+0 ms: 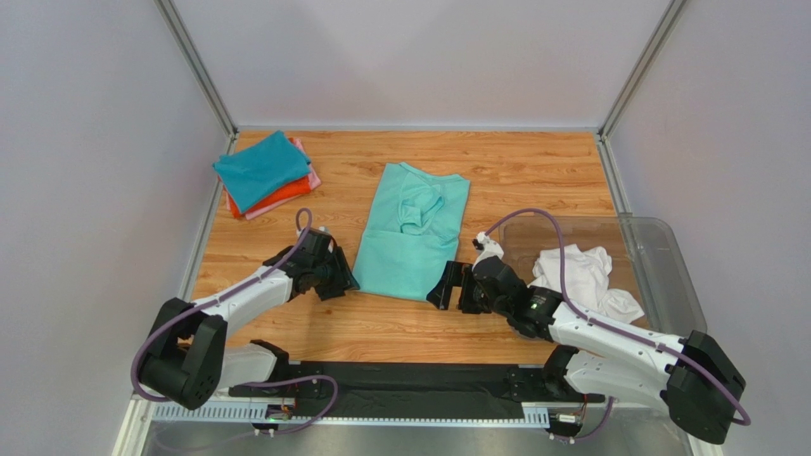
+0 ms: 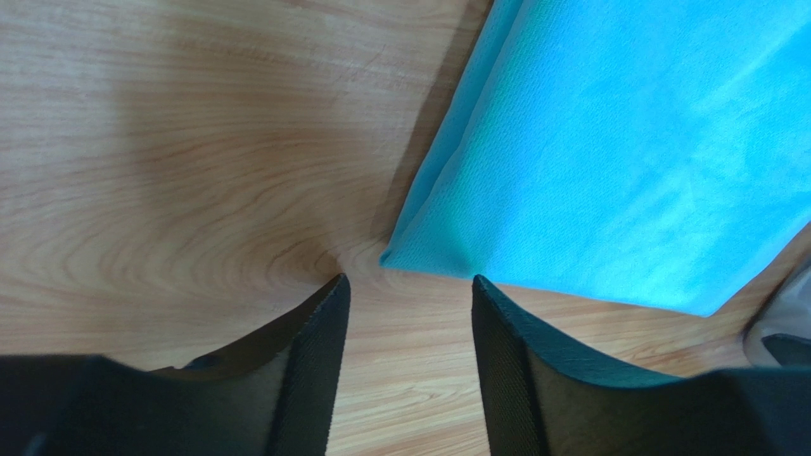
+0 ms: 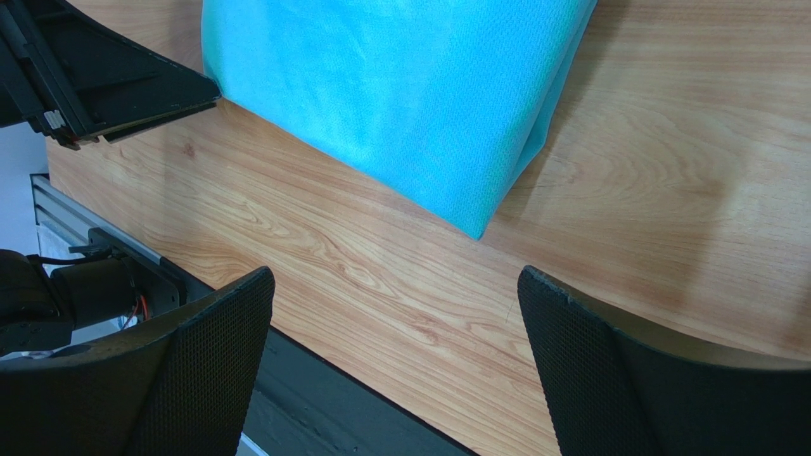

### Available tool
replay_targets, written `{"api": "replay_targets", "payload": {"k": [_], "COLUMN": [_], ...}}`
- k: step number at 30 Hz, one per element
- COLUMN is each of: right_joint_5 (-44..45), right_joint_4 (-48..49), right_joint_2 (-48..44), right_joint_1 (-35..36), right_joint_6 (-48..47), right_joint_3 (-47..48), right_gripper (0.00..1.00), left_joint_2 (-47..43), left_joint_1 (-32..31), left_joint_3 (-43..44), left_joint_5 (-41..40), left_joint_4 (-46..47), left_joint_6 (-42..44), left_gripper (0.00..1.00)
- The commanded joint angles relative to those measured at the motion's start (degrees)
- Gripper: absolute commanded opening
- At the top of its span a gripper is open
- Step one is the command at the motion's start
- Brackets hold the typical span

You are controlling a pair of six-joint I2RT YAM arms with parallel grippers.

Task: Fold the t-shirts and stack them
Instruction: Fold the tshirt

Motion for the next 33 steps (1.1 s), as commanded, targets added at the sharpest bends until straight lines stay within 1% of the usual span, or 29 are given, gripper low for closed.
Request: {"api": "replay_targets", "payload": {"k": [1,3,4,8,9,10,11,12,14,15,17,21,22,23,25,26,27,28,29,30,31,33], "right_joint_5": [1.9,1.9,1.9,1.9,1.7,1.2,0.6,0.5,2.6,5.4,7.7,9.2,9.4,9.7,10.0,9.9,10.1,10.4,10.9,10.9,10.9,11.0], "right_joint_4": [2.5,2.5,2.4,2.4,2.4,2.1,1.9,1.2,-2.7,-5.1,-6.5,-7.3,-7.8,-8.3,-8.9,-9.0,-9.0,-9.0,-9.3,-9.9,-10.1,-10.2], "right_joint_2": [0.3,0.4,0.4,0.5,1.1,1.4,1.9,3.3,5.4,7.6,9.9,15.1,15.8,16.4,17.6,18.2,18.4,18.6,19.0,19.2,19.3,20.1], "right_joint_1": [0.3,0.4,0.3,0.3,0.3,0.3,0.4,0.5,2.3,3.0,4.7,5.8,6.0,6.1,6.2,6.2,6.2,6.2,6.2,6.2,6.2,6.2], "right_joint_6": [0.1,0.0,0.0,-0.5,-0.6,-1.1,-2.7,-3.3,-4.1,-4.3,-4.5,-6.0,-6.1,-6.3,-7.3,-7.9,-9.3,-9.9,-10.6,-11.1,-11.8,-12.6], "right_joint_3": [0.4,0.4,0.5,0.4,0.6,0.8,1.6,2.3,5.2,6.3,7.9,10.7,11.7,12.0,12.7,12.8,12.9,13.0,13.4,13.5,13.6,13.9], "right_gripper": [1.0,1.0,1.0,1.0,1.0,1.0,1.0,1.0,1.0,1.0,1.0,0.99,0.97,0.88,0.77,0.69,0.68,0.65,0.57,0.55,0.5,0.49], "left_joint_2": [2.8,3.6,4.2,4.7,4.8,4.8,4.9,4.9,5.0,5.1,5.1,3.7,3.4,3.3,2.6,2.5,2.4,2.3,2.2,2.2,2.2,2.0], "left_joint_1": [0.3,0.3,0.3,0.3,0.3,0.3,0.3,0.3,0.3,0.3,0.3,0.3,0.3,0.3,0.3,0.2,0.3,0.3,0.3,0.3,0.3,0.2], "left_joint_3": [1.4,1.6,1.7,1.1,1.0,1.0,1.0,1.0,1.0,0.9,0.8,-0.3,-0.7,-0.9,-1.0,-1.0,-1.0,-0.8,-0.7,-0.6,-0.6,-0.6], "left_joint_5": [0.0,0.0,0.2,0.5,0.3,0.0,-0.1,-0.3,-0.4,-0.1,0.2,0.1,-0.1,-0.3,-0.5,-0.7,-0.9,-1.0,-1.2,-1.2,-1.4,-1.6], "left_joint_4": [2.2,2.4,2.4,2.9,3.1,2.9,3.0,3.0,2.9,3.0,3.1,3.6,3.6,3.6,3.1,3.0,2.7,2.4,2.3,2.1,1.9,1.7], "left_joint_6": [0.2,0.2,0.3,0.3,0.3,0.3,0.4,0.4,0.5,0.7,1.1,1.6,1.7,1.7,2.0,2.0,2.1,2.2,2.3,2.4,2.4,2.4], "left_gripper": [0.5,0.47,0.42,0.29,0.24,0.22,0.17,0.1,0.0,0.0,0.0,0.0,0.0,0.0,0.0,0.0,0.0,0.0,0.0,0.0,0.0,0.0]}}
